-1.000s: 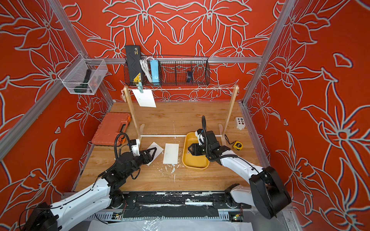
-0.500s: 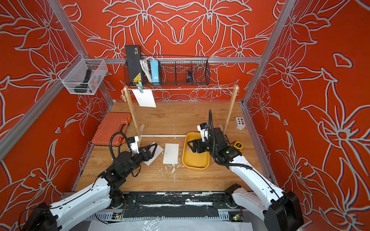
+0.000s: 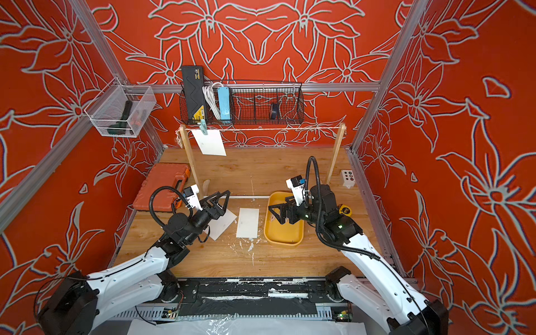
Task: Remove the postcards from the strings
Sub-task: Pinch the postcard on the clothesline.
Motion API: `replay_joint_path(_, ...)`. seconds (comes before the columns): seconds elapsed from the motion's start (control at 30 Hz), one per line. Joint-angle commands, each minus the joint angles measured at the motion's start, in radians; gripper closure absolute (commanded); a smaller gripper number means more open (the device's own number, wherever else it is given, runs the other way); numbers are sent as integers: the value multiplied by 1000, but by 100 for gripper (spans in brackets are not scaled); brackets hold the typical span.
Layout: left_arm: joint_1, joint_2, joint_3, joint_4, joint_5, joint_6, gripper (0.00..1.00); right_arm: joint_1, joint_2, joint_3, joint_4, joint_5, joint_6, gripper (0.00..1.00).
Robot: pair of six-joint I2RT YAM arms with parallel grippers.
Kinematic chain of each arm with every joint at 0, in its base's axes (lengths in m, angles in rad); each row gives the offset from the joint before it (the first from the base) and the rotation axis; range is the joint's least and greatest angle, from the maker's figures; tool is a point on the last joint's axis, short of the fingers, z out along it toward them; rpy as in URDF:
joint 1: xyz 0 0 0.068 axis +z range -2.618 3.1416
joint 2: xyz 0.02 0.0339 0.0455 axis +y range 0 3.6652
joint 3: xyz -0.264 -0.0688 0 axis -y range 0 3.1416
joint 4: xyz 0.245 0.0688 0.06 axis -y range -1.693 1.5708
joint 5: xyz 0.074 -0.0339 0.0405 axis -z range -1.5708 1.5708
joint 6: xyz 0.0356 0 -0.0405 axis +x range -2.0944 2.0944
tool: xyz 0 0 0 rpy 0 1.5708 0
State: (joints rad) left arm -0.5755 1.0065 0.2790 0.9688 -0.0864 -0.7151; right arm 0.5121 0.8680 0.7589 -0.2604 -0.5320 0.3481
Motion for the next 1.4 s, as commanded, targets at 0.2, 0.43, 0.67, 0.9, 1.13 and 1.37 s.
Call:
replay_joint_path(0.2,10,355,96,650,-86,93,3,10,-25,53,39,-152,-28,2)
replay_joint_path(0.43,20,595,231,866,-97,134,2,12,-42,56,43,-201,-40,3)
replay_joint_path(0.67,25,670,343,866,-165,195,2,12,-45,59,47,-232,-47,3)
replay_joint_path(0.9,49,698,412,866,-154,213,2,12,-40,71,44,-253,-56,4)
replay_joint_path(1.13,56,710,477,866,-160,227,2,12,-38,72,53,-274,-53,5)
replay_joint_path(1.37,62,712,505,866,-150,221,3,12,-30,80,57,-283,-46,5)
